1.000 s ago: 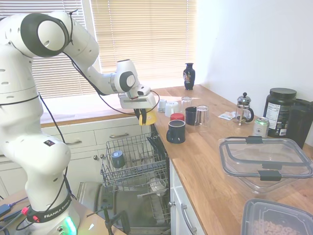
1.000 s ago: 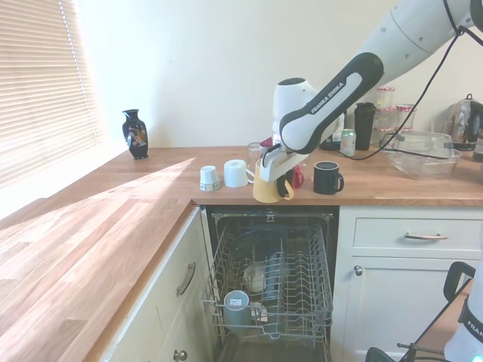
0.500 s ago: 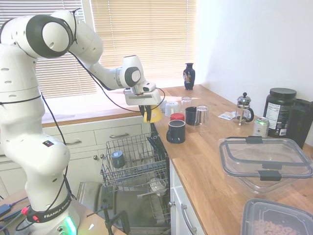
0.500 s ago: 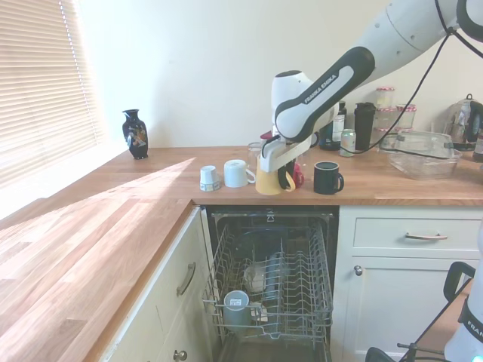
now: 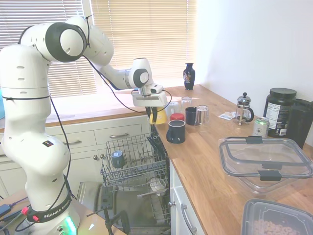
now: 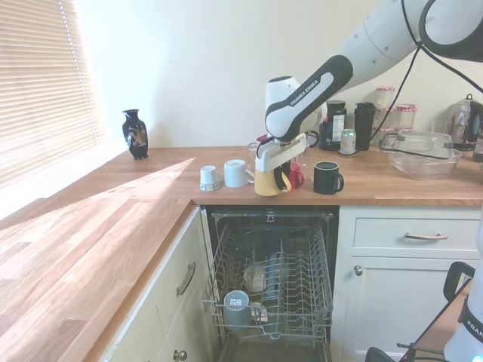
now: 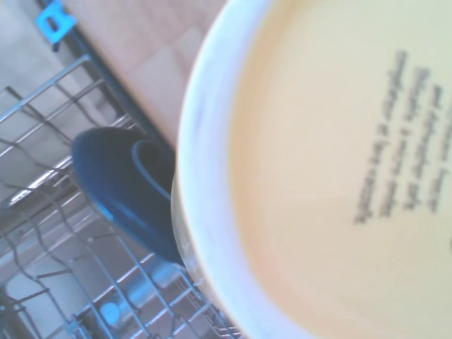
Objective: Move a mug from dishwasher to table
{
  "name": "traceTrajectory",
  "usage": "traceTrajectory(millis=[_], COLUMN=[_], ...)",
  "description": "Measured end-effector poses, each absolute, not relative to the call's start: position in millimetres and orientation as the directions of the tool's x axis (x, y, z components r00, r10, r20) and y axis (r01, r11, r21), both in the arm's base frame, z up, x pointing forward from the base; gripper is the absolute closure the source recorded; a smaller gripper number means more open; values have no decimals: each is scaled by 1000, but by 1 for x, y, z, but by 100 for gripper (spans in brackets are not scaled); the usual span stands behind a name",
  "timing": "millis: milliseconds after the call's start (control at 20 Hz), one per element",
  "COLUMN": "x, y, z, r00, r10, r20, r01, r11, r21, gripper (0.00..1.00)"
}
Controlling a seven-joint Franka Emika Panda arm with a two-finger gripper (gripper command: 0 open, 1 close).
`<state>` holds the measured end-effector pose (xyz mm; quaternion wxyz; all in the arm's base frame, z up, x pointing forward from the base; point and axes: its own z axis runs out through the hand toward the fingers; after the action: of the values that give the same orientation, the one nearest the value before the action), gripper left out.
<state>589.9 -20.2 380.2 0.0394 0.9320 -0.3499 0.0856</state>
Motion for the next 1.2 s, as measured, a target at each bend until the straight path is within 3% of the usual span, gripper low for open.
traceTrajectory(millis=[1200], x=[664], y=[-37], z=[365], r00=[756], r10=[-643], r20=[119], r01=[-653], r11=[-754], r21=[71], gripper=[100])
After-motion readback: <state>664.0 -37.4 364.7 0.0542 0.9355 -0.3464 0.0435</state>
